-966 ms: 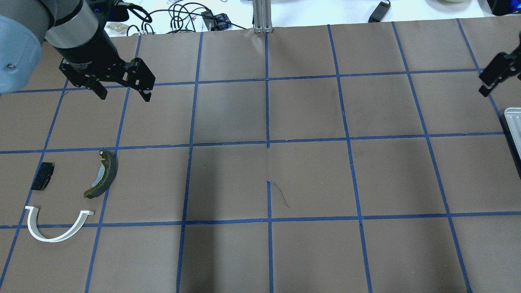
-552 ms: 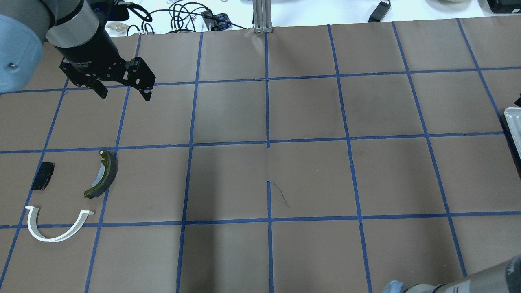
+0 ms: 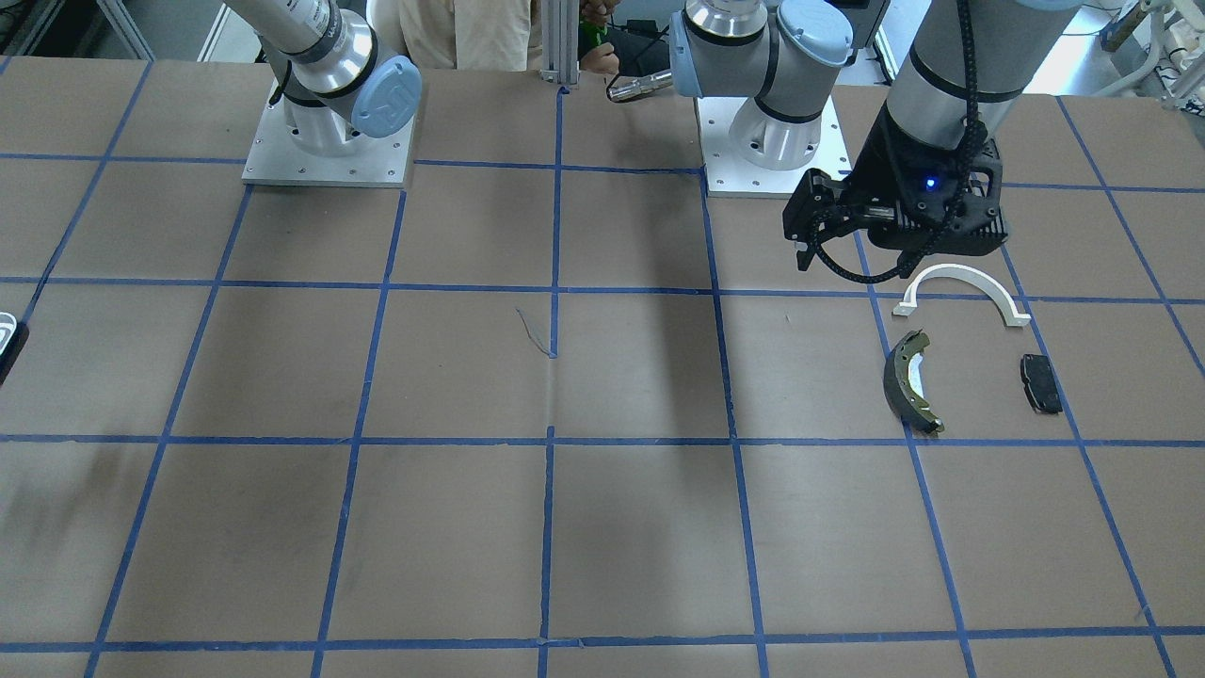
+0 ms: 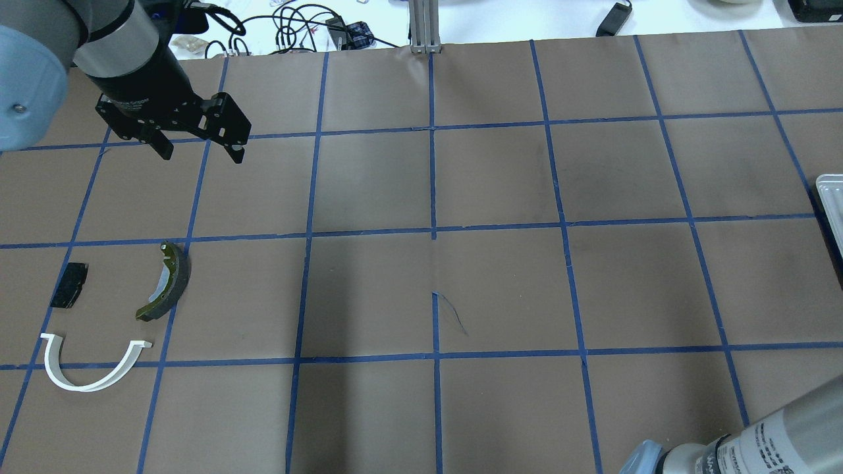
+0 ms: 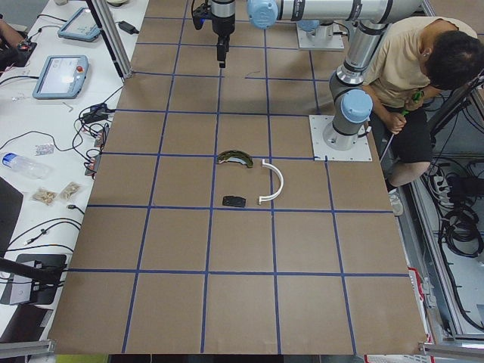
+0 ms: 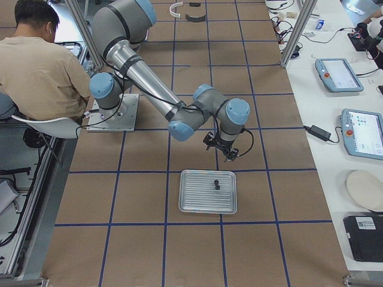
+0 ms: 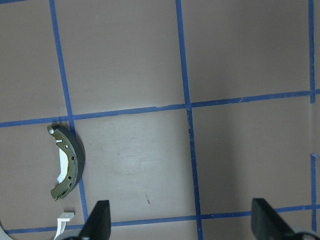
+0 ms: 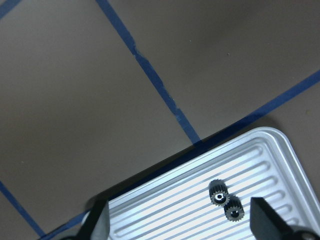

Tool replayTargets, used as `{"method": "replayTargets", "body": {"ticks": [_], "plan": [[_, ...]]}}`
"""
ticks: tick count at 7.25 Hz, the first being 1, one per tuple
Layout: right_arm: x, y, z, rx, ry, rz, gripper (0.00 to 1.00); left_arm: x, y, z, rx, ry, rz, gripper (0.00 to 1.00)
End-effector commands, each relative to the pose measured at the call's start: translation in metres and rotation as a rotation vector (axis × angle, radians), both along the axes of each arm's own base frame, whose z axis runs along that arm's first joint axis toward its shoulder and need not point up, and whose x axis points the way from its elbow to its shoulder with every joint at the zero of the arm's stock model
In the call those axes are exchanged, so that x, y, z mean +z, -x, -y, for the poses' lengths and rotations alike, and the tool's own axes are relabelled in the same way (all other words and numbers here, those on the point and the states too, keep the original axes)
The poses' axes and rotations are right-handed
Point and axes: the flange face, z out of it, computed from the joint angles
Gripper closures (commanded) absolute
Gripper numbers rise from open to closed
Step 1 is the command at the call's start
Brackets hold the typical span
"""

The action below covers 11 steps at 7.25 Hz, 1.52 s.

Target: Place bearing gear from tray to pile

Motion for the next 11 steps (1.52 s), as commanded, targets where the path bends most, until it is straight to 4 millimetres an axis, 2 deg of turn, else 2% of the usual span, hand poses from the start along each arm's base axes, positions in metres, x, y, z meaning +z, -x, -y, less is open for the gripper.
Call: {"method": "replayTargets", "body": {"ticks": [1, 3, 4, 5, 7, 8, 9, 10, 11], "plan": [[-0.042, 0.018, 0.003, 0.233, 0.013, -0.002, 0.0, -0.002, 0.0, 0.003, 0.0, 0.004, -0.002, 0.0], [-0.054, 0.03, 0.0, 0.452, 0.013, 0.02, 0.0, 0.001, 0.0, -0.001, 0.0, 0.008, 0.0, 0.0], [-0.059, 0.053, -0.016, 0.48, 0.006, 0.032, 0.0, 0.0, 0.0, 0.002, 0.0, 0.008, -0.002, 0.0], [-0.063, 0.063, -0.023, 0.504, 0.005, 0.044, 0.0, 0.0, 0.0, 0.002, 0.0, 0.007, -0.002, 0.0], [-0.081, 0.065, -0.024, 0.494, -0.007, 0.063, 0.0, 0.001, 0.0, 0.0, -0.006, 0.008, 0.003, 0.0], [-0.086, 0.064, -0.024, 0.501, 0.0, 0.054, 0.1, -0.001, 0.0, 0.001, -0.007, 0.004, 0.0, 0.0], [-0.084, 0.067, -0.022, 0.508, 0.021, 0.017, 0.11, -0.003, 0.0, 0.003, -0.006, 0.001, -0.001, 0.0], [-0.092, 0.064, -0.024, 0.508, 0.018, 0.023, 0.11, -0.001, 0.0, 0.001, -0.006, 0.005, -0.002, 0.0], [-0.098, 0.061, -0.027, 0.508, 0.013, 0.035, 0.2, 0.0, 0.0, 0.001, -0.006, 0.007, -0.002, 0.0]]}}
